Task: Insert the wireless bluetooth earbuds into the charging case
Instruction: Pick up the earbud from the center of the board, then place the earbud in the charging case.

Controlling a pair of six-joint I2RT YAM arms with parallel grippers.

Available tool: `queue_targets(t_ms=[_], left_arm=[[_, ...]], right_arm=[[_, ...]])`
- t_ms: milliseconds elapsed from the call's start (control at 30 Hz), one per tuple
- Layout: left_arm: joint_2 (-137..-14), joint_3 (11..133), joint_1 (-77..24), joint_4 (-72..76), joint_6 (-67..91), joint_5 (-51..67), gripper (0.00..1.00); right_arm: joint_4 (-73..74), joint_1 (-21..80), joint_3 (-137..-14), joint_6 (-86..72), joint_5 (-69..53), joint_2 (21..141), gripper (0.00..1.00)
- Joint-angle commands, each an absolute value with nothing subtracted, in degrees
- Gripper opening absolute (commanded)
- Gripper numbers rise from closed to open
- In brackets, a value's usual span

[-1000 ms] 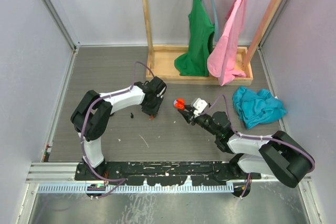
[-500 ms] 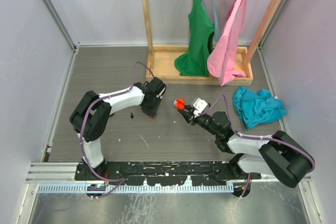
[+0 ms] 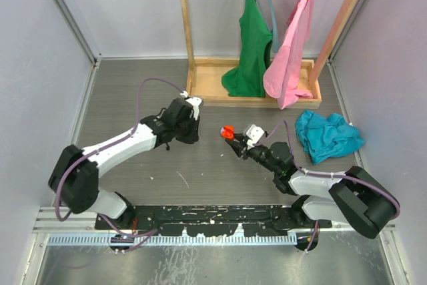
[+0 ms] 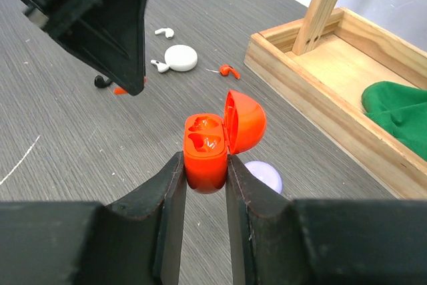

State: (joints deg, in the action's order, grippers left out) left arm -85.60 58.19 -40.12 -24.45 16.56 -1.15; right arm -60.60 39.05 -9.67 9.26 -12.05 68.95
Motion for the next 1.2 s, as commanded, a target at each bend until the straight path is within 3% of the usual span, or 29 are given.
queue_targets(t_ms=[0,467,733,1167], left_arm=[[-77.30,53.74,-40.34,-10.94,18.32,4.05,0.12],[-65.74,41.23,-40.29,18.49,25.36,14.81,0.13],[-67.54,38.35,-41.20,34.36,30.99,18.58,0.13],[-75.12,38.14,-44.38,45.25,31.32,18.23,0.12]], right_arm=[[-66.85,39.34,-10.11,7.98,-13.04,69.14,0.01],[-71.34,39.32,-9.36,5.72,-13.31,71.22,0.01],[-72.91,39.34,-8.97,5.22,-13.24,71.48,0.01],[-74.15,39.36,-7.85,3.80,-13.45,68.77,0.01]])
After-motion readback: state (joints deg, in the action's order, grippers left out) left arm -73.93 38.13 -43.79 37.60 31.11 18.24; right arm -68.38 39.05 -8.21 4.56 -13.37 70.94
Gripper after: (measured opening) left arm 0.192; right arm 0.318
